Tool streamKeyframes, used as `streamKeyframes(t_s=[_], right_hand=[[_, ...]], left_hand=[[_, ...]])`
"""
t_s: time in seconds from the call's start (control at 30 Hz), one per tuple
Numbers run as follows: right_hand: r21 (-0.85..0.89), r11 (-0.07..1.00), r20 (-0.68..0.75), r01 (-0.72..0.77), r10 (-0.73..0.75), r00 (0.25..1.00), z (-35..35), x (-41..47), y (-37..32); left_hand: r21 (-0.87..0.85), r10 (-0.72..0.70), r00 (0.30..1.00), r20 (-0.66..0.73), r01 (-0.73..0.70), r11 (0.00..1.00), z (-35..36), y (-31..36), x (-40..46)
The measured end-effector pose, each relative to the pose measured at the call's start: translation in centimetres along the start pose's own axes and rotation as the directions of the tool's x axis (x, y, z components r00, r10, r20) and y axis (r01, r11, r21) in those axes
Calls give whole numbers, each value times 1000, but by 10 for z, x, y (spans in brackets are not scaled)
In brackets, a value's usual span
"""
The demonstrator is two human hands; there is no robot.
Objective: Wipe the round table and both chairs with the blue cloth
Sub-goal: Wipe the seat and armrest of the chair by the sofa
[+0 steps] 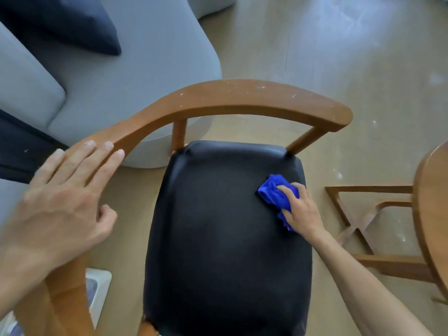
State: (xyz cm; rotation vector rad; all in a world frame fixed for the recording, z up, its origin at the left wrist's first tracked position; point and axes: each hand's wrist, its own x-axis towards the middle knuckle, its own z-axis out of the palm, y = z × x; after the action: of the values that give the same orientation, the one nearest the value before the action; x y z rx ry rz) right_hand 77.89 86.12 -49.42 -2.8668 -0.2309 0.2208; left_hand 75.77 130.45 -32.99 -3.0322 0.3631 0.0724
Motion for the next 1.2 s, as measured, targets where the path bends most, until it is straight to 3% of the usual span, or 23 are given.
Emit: streamKeyframes(t_s=[0.1, 0.17, 0.23, 0.27, 0.33, 0.4, 0.43, 0.53, 0.6, 0.63, 0.7, 0.8, 0.87, 0.93, 1.0, 1.07, 1.2], right_hand=[[171, 890, -125, -422, 445, 887, 6, 40, -13], [257, 768, -155, -587, 632, 759, 7, 65, -30], [323, 637, -95, -700, 757, 646, 1, 96, -49], [302, 636, -71, -710, 758, 649, 0, 114, -63], [213, 759, -18, -615, 633, 774, 4, 145, -110], [133, 920, 54, -369, 365, 930, 24, 158, -176], [78, 967, 71, -244, 239, 968, 38, 156, -206], [-8, 1000, 107, 8, -7, 994, 50, 139, -233], [-79, 968, 58, 239, -235, 970, 38, 134, -184], [-126, 952, 55, 279, -274, 960, 30, 132, -146], [-145, 980, 31, 139, -136, 990, 6, 117, -68], [16, 980, 44, -197, 196, 980, -24, 66, 21], [215, 866, 87, -451, 443, 892, -26, 19, 44], [402, 714, 115, -574, 583, 805, -15, -27, 43], [481, 643, 129, -596, 620, 774, -4, -62, 35], [443, 651, 182, -616, 608, 773, -5, -91, 27], [233, 851, 440, -470, 339, 832, -18, -159, -2]], left_hand=[[13, 9, 1000, 24, -10, 1000, 2, -1, 2], [15, 8, 999, 35, -9, 1000, 1, 0, 1], [22, 10, 999, 31, -11, 1000, -2, 1, 0], [25, 11, 1000, 26, -12, 1000, -3, 2, 0], [25, 14, 1000, 26, -15, 1000, -5, 3, 0], [20, 14, 1000, 26, -14, 1000, -7, 2, 0], [23, 13, 1000, 21, -14, 1000, -8, 1, 0], [23, 8, 1000, 28, -9, 1000, -8, 0, -3], [8, 7, 1000, 15, -7, 1000, -9, -3, -4], [-1, 12, 1000, 5, -12, 1000, -9, -3, -4], [-12, 23, 1000, -16, -23, 1000, -7, -1, -4], [-14, 19, 1000, -9, -19, 1000, -1, -4, -1], [-21, 26, 999, 20, -26, 999, 7, -8, 0], [-16, 29, 998, 55, -28, 999, 14, -11, 1], [-5, 24, 998, 63, -24, 1000, 18, -11, 3], [8, 37, 997, 60, -38, 999, 16, -10, 5], [5, 28, 1000, -13, -28, 1000, -1, 0, 2]])
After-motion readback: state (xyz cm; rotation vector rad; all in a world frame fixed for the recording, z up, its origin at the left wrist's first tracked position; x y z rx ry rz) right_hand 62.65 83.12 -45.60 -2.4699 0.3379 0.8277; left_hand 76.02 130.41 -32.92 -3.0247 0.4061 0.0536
